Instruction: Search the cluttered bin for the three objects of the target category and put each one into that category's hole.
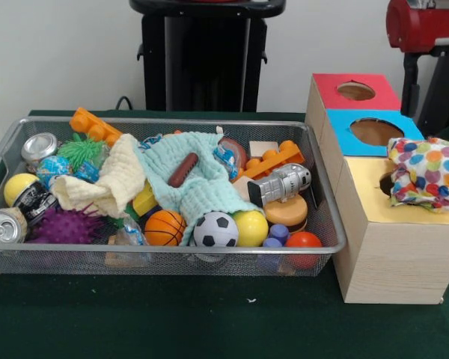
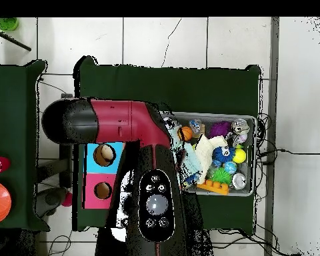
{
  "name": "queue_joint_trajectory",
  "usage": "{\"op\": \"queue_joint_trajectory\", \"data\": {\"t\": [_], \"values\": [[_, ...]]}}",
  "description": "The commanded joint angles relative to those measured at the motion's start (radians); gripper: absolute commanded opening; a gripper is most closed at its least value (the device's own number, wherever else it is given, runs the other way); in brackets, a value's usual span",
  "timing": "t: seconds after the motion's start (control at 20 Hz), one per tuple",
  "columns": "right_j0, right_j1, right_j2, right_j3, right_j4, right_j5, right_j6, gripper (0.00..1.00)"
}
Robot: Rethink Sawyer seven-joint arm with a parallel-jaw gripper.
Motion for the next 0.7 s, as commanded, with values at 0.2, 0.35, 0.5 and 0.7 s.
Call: {"op": "queue_joint_trajectory", "data": {"t": [0.2, 0.35, 0.5, 0.7], "values": [[-0.012, -0.004, 0.004, 0.002, 0.005, 0.128, 0.155, 1.00], [-0.011, -0.002, 0.001, 0.004, -0.004, 0.109, 0.154, 0.00], [-0.009, 0.006, -0.001, 0.003, -0.010, 0.096, 0.154, 0.00], [-0.010, 0.012, 0.000, 0.011, -0.010, 0.077, 0.154, 0.00]]}}
